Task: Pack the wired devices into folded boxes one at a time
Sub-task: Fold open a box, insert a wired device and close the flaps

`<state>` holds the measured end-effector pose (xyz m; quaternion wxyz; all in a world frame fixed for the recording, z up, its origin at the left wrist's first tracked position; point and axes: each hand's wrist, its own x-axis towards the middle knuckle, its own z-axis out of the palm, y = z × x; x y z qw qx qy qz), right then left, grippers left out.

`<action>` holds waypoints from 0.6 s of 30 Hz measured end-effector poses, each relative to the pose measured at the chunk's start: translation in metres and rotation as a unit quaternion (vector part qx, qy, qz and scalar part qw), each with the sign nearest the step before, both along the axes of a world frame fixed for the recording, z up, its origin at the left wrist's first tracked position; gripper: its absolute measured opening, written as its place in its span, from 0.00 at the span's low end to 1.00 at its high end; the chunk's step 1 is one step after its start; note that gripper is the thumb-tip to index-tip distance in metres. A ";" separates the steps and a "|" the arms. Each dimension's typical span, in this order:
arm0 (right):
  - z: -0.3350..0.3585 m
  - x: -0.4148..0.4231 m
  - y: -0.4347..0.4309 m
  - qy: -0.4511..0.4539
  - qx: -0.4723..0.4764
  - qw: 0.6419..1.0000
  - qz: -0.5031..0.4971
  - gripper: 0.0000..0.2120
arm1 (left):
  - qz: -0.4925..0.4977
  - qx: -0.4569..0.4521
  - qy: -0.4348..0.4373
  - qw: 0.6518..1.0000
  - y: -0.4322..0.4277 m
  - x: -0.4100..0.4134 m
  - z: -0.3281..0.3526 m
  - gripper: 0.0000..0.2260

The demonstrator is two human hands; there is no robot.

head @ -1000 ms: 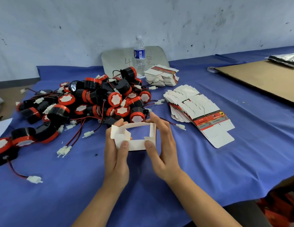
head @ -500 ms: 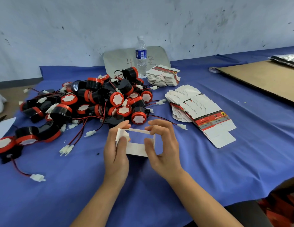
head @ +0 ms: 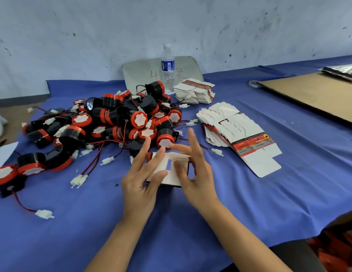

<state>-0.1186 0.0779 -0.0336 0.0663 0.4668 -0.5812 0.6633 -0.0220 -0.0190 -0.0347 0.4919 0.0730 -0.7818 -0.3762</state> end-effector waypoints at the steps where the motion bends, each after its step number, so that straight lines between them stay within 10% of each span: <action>1: -0.001 -0.001 0.000 -0.004 -0.004 1.000 0.003 0.33 | 0.003 -0.008 0.002 1.000 0.002 -0.001 0.000 0.19; 9: 0.002 -0.002 0.002 -0.007 0.020 1.000 0.000 0.18 | 0.024 -0.023 0.007 0.999 0.004 0.000 0.000 0.17; 18: 0.007 0.005 0.006 -0.037 0.064 0.996 0.054 0.16 | -0.074 0.190 -0.023 0.979 0.004 0.001 0.001 0.27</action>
